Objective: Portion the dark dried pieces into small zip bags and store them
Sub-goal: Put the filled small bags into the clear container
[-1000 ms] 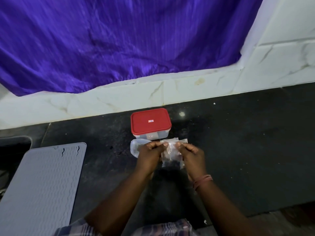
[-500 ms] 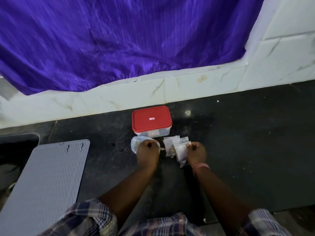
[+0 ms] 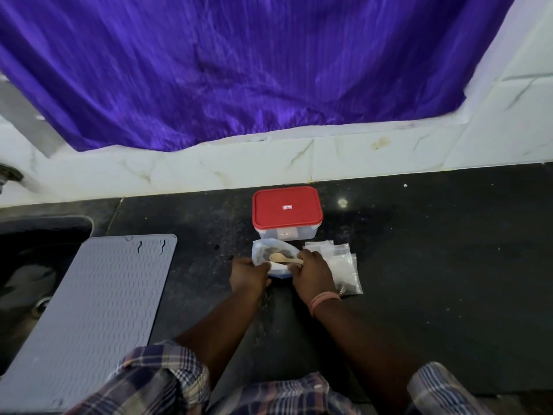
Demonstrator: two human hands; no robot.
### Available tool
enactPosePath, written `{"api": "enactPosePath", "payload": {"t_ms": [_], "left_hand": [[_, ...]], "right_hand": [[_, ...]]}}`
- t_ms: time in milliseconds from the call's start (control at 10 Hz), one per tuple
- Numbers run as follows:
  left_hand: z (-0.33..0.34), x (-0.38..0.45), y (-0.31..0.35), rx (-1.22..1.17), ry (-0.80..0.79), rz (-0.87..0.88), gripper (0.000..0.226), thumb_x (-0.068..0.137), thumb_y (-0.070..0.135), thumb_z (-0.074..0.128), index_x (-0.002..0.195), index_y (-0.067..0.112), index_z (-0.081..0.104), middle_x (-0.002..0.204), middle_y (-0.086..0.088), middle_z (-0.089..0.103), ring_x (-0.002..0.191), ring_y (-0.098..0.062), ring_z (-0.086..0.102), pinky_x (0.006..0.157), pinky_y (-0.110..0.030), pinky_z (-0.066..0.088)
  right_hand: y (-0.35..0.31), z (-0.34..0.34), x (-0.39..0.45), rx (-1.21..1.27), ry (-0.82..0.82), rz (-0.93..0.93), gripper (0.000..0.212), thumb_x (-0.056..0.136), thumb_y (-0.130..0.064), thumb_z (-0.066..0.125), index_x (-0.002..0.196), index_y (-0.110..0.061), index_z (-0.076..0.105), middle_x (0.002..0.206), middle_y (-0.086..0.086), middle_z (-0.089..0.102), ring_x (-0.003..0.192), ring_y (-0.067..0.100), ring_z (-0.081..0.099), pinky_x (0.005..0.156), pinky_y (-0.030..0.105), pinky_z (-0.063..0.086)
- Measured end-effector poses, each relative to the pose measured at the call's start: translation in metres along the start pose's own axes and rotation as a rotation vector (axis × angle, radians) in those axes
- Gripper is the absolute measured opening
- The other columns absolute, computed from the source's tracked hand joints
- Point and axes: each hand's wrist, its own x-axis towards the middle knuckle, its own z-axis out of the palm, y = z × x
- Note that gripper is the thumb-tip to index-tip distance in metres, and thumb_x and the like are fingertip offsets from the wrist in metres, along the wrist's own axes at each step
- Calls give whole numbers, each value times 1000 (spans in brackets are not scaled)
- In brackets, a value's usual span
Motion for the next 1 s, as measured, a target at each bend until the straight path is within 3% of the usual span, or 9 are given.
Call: {"api": "enactPosePath", "payload": {"t_ms": [100,300,400,500,600,700,800,900,1000], "left_hand": [[-5,3,-5,-42,-3,-34,31,84,10,79,111,13,67,103,-13,74,82,-26,76,60,-33,65],[-20,4,-10,-172,55,-99,20,89,8,72,107,7,63,96,-17,71,77,-26,74,64,-35,63],[-24,3,-12,-231,70,-91,8,91,6,67,98,5,63,85,-17,70,66,-25,69,68,-37,60],[-25,4,-12,-240,79,-118,13,91,8,68,103,6,62,90,-17,71,68,-24,70,65,-35,60],[-26,5,-11,-258,38,-131,18,93,8,68,109,5,62,95,-18,71,72,-24,71,62,-33,60],[-27,2,-7,-264,-11,-132,12,94,5,67,106,2,65,92,-19,71,69,-22,69,62,-32,59],[-26,3,-2,-270,-50,-140,8,95,5,66,103,5,66,96,-20,72,73,-22,69,67,-33,59],[-26,6,4,-275,-80,-134,5,94,4,66,99,3,66,93,-20,71,72,-22,68,63,-31,59],[-25,7,7,-274,-90,-130,10,94,4,66,103,-1,66,86,-19,67,67,-21,66,59,-30,55]], "right_hand": [[-5,2,-3,127,53,37,8,91,-18,60,94,-16,66,95,6,68,93,23,63,85,35,51],[0,-5,-13,433,255,68,10,85,-8,69,88,-18,71,89,-4,70,85,11,64,81,25,50],[15,-14,-8,724,429,293,15,82,-6,65,79,-20,68,81,1,70,79,22,66,78,40,56],[28,-29,3,964,596,588,18,78,-4,60,78,-20,66,83,14,71,71,28,66,71,45,57],[40,-36,27,1053,643,762,15,83,-3,56,90,-10,68,82,19,71,66,26,64,63,36,53],[35,-39,55,1071,564,815,14,87,0,57,92,-6,69,75,12,71,61,21,66,56,30,55],[33,-46,79,1062,359,780,16,93,2,54,83,-9,59,72,5,63,53,13,63,46,22,53],[33,-49,93,1035,162,752,26,100,-3,48,77,-15,50,80,1,57,50,6,64,57,22,56],[30,-44,101,960,157,786,18,98,-3,51,82,-11,54,83,3,58,63,12,64,70,29,56]]}}
